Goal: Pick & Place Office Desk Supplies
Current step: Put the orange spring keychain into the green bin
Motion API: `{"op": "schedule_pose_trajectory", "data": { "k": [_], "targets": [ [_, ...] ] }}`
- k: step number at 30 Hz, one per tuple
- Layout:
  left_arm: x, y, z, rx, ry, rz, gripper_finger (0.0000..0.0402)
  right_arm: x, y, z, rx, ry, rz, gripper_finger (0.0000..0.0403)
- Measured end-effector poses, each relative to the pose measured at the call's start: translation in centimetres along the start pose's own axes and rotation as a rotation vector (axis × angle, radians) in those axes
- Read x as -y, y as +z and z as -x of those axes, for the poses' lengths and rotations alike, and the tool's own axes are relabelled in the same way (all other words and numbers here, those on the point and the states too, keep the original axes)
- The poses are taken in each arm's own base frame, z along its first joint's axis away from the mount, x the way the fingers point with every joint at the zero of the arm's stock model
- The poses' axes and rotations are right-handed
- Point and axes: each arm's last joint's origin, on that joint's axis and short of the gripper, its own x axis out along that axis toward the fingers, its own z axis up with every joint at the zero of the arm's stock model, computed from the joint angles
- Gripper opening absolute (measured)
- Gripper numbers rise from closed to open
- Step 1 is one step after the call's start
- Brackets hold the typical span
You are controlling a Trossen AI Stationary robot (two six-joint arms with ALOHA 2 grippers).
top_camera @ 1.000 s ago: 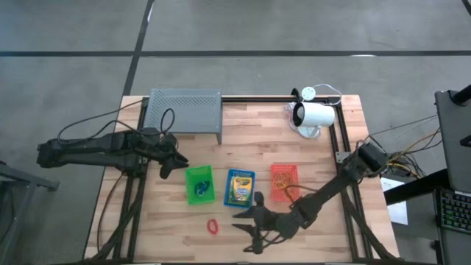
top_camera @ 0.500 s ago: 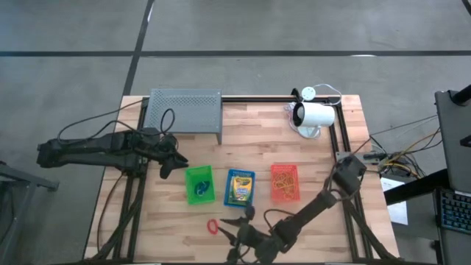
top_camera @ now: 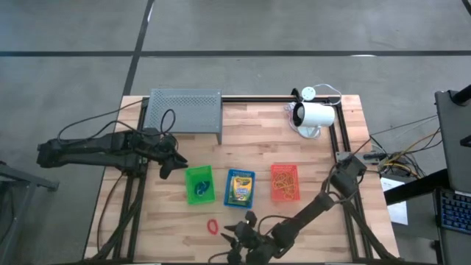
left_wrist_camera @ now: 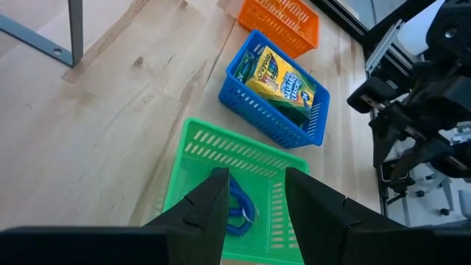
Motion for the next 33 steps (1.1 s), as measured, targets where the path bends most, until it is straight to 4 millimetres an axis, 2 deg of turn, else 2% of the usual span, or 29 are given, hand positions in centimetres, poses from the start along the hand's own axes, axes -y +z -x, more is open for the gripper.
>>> {"op": "schedule_pose_trajectory", "data": {
  "k": [5, 12, 18, 26, 33],
  "targets": [
    [0.0, 0.0, 0.0, 0.0, 0.0, 0.0, 0.0138, 0.2, -0.2, -0.8, 0.011, -0.001, -0.059, 0.0121],
    [0.0, 0.0, 0.0, 0.0, 0.0, 0.0, 0.0138, 0.3, -3.9, -2.9, 0.109, 0.06, 0.027, 0.0121],
    [0.0, 0.0, 0.0, 0.0, 0.0, -0.001, 0.0138, 0.9, -4.7, -3.3, 0.099, 0.026, -0.049, 0.0121],
    [0.0, 0.0, 0.0, 0.0, 0.0, -0.002, 0.0138, 0.8, -3.4, -4.4, 0.071, -0.012, 0.004, 0.0121],
    [0.0, 0.0, 0.0, 0.0, 0.0, -0.003, 0.0138, 0.3, -1.2, -5.5, -0.1, -0.046, -0.007, 0.0121]
  ]
}}
